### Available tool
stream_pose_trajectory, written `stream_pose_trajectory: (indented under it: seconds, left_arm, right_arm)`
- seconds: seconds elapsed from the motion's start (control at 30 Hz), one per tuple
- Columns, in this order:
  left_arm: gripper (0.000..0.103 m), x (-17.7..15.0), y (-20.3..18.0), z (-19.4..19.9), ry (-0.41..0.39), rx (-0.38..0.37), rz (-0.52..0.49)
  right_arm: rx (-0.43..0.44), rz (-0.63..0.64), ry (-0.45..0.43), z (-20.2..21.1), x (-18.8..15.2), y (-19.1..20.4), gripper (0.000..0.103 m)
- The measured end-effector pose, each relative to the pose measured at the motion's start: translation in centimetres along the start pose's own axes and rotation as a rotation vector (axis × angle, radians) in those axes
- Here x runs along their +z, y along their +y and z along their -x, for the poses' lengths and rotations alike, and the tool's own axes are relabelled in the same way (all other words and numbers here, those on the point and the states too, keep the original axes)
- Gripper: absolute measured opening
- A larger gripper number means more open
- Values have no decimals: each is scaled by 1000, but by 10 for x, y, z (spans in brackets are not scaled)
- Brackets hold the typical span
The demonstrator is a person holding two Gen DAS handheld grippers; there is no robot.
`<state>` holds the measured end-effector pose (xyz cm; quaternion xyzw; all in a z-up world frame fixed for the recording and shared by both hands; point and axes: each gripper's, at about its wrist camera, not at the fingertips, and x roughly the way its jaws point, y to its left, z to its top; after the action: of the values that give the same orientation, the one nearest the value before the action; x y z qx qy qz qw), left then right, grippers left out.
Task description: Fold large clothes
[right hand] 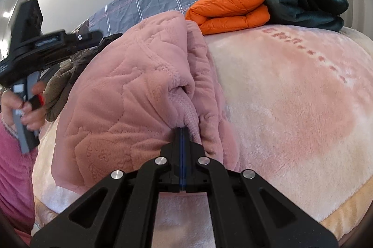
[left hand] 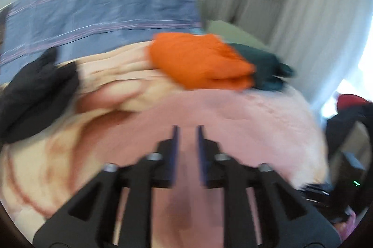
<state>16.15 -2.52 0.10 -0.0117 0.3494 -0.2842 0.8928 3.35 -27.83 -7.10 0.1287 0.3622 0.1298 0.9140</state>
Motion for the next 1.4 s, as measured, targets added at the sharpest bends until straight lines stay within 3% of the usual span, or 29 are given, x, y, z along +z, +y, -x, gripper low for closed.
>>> stream_pose_trajectory:
  seconds: [0.03,0.07,0.17,0.3,0.43,0.47,0.53,0.57,0.6,0.67,0.83,0.9,1.03,1.17,1.4]
  left_arm:
    - [46,-5,-16,-8,30,-22,-46]
    - [48,-14,-30,-24,71,-11,-95]
    - [50,-41,-55,-53,61,148,-239]
    - [51,-38,-53,-49,61,144,-216]
    - [51,-40,-56,-50,52,164,-235]
    - [51,-40,-56,-49,52,170,-240]
    - [51,-40,-59,-47,52,185,-253]
    - [51,-40,-59,-47,51,190,-256]
    - [51,-40,-59,-46,48,193,-257]
    - [51,-40,-57,-45,44,187,-249]
    - [51,-41,-57,-44,37,187,-247]
    - [51,-41,-56,-44,34,186,-245]
    - [51,-42,-56,-43,29,185,-242]
    - [51,-42,-56,-43,29,183,-239]
    - [51,-43,-56,-40,20,175,-230]
  right_arm:
    - [4,-4,0,0,0,-1,0]
    - [9,-8,0,1,0,-2,0]
    - [28,-30,2,2,-1,-7,0]
    - [168,-96,-27,8,-3,-21,2]
    - [372,-276,-19,11,-6,-56,9]
    - [398,-301,-17,14,-5,-60,17]
    - [419,-300,-31,23,-1,-63,48]
    - [375,-281,-46,28,1,-62,79]
    - [317,-255,-75,34,2,-61,82]
    - [259,-204,-80,37,5,-58,82]
    - [335,-278,44,3,2,-66,82]
    - [324,-310,78,-11,0,-68,83]
    - [341,-358,82,-17,5,-73,87]
    - [339,-326,120,-30,12,-68,92]
    - [311,-330,204,-29,11,-67,93]
